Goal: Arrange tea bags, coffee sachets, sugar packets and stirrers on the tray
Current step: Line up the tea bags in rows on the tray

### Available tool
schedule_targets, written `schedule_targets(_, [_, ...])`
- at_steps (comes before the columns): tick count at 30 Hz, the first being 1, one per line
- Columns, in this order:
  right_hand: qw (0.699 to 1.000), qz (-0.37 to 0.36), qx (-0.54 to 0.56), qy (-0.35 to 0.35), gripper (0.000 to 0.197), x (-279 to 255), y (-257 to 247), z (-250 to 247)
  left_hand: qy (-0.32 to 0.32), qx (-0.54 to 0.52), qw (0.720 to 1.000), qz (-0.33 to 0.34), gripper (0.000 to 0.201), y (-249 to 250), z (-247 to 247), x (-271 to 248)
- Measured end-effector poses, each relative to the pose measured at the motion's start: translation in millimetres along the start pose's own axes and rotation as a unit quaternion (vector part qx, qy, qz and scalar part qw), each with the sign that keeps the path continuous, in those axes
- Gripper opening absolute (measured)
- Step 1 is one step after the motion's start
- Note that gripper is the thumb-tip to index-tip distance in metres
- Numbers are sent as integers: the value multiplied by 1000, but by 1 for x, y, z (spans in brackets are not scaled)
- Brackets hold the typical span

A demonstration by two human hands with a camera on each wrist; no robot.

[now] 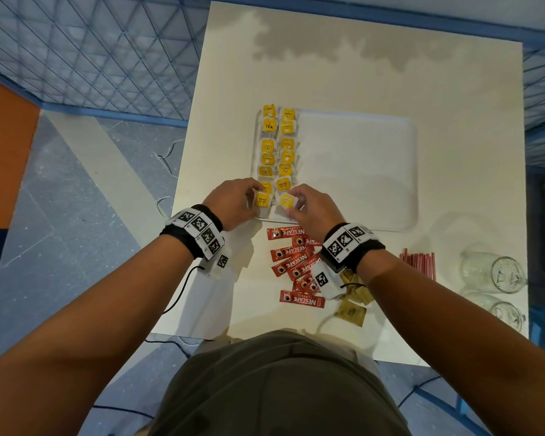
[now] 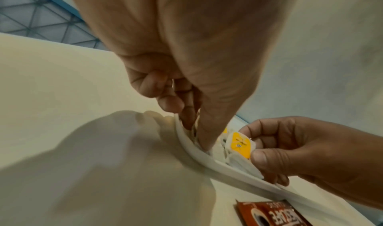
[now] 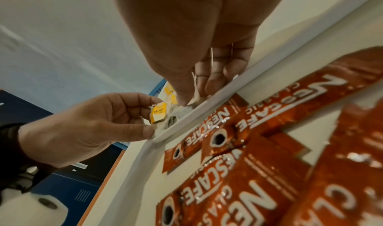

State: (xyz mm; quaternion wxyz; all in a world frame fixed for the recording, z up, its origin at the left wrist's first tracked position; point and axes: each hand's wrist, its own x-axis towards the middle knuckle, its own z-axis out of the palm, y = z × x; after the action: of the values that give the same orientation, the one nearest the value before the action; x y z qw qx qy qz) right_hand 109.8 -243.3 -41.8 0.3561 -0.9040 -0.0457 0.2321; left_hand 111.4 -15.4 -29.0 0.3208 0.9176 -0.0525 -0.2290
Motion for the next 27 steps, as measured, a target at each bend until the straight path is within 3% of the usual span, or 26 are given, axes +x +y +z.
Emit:
schedule_targets(6, [1000,20,9,9,40,-6,3,2,7,-7,1000,-21,45,3,9,2])
schedule_targets(15, [1000,-13,-19,-18,45,-1,-5,4,39,-34,998,-33,41,0,16,2])
schedule_targets(22, [997,25,35,63,35,0,-1,0,75,-32,995,-51,28,0,18,2])
schedule_targets(27, [998,11,41,50,33,2,-5,5,59,-18,997,-42,29,4,23,2])
